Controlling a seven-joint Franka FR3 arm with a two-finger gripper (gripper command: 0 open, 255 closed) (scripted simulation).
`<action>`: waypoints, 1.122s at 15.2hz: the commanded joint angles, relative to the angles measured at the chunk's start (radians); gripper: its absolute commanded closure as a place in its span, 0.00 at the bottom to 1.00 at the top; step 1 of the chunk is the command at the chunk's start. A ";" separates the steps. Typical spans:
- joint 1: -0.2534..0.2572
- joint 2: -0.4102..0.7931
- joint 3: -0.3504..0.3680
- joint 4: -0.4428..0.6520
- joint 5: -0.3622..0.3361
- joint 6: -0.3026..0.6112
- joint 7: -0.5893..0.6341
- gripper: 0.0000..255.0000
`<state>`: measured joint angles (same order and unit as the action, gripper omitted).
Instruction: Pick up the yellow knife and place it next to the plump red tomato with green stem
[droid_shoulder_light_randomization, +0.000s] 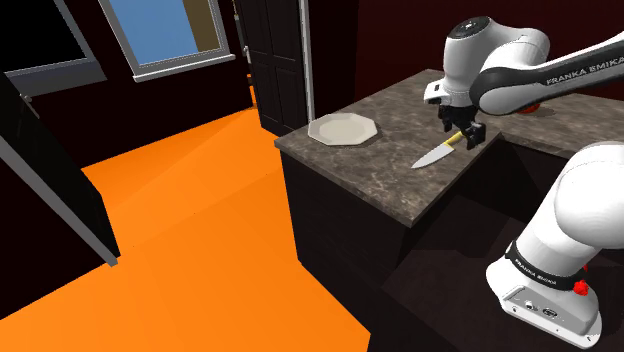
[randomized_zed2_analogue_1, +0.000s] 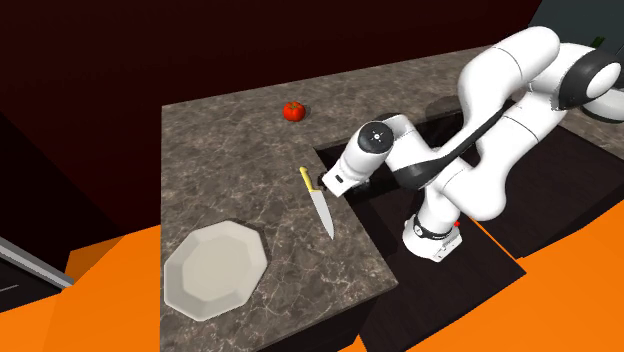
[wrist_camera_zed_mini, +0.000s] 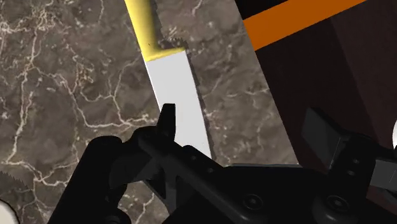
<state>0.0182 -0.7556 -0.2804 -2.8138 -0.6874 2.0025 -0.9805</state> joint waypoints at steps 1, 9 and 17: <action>-0.012 0.059 -0.039 -0.017 -0.101 0.105 -0.052 0.00; -0.062 0.265 -0.144 0.001 -0.355 0.368 -0.113 0.00; -0.084 0.348 -0.176 0.010 -0.420 0.449 -0.072 0.00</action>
<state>-0.0654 -0.4099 -0.4564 -2.8049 -1.1070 2.4498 -1.0537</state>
